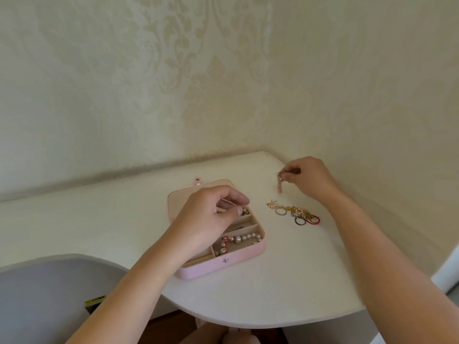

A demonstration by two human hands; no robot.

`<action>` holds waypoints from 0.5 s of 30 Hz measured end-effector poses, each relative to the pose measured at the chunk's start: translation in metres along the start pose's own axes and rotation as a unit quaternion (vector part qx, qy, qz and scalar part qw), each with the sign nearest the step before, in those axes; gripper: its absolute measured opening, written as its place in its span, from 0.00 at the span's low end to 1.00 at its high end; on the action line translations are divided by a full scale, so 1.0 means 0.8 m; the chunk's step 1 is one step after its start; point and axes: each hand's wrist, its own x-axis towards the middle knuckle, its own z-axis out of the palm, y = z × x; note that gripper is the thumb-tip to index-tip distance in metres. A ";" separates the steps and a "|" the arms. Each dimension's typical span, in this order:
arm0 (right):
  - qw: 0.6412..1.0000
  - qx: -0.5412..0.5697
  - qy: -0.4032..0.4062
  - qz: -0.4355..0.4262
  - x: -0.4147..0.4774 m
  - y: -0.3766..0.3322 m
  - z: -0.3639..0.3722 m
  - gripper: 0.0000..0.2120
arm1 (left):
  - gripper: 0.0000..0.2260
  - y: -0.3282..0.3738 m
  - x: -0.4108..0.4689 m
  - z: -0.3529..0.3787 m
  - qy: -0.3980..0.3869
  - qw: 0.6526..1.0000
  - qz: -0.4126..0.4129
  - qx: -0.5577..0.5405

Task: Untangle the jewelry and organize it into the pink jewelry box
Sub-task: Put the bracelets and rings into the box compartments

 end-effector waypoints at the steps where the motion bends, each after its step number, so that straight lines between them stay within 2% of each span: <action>1: 0.998 0.066 0.014 -0.007 -0.001 -0.005 -0.002 0.05 | 0.08 0.003 0.005 0.001 0.001 1.000 -0.001 0.000; 4: 0.956 0.292 -0.006 -0.029 -0.009 -0.024 -0.012 0.05 | 0.08 0.006 0.021 0.009 0.018 1.000 -0.013 0.007; 7: 0.900 0.423 -0.082 -0.062 -0.022 -0.041 -0.018 0.02 | 0.22 0.001 0.038 0.020 -0.005 0.998 -0.036 -0.057; 9: 0.882 0.445 -0.134 -0.081 -0.030 -0.051 -0.013 0.04 | 0.24 -0.004 0.043 0.028 -0.016 0.994 -0.055 -0.097; 12: 0.886 0.415 -0.183 -0.099 -0.037 -0.061 -0.002 0.03 | 0.05 -0.010 0.041 0.034 -0.017 0.979 -0.071 -0.190; 15: 0.905 0.367 -0.189 -0.101 -0.037 -0.062 -0.002 0.03 | 0.02 -0.019 0.033 0.024 -0.013 0.963 -0.108 -0.246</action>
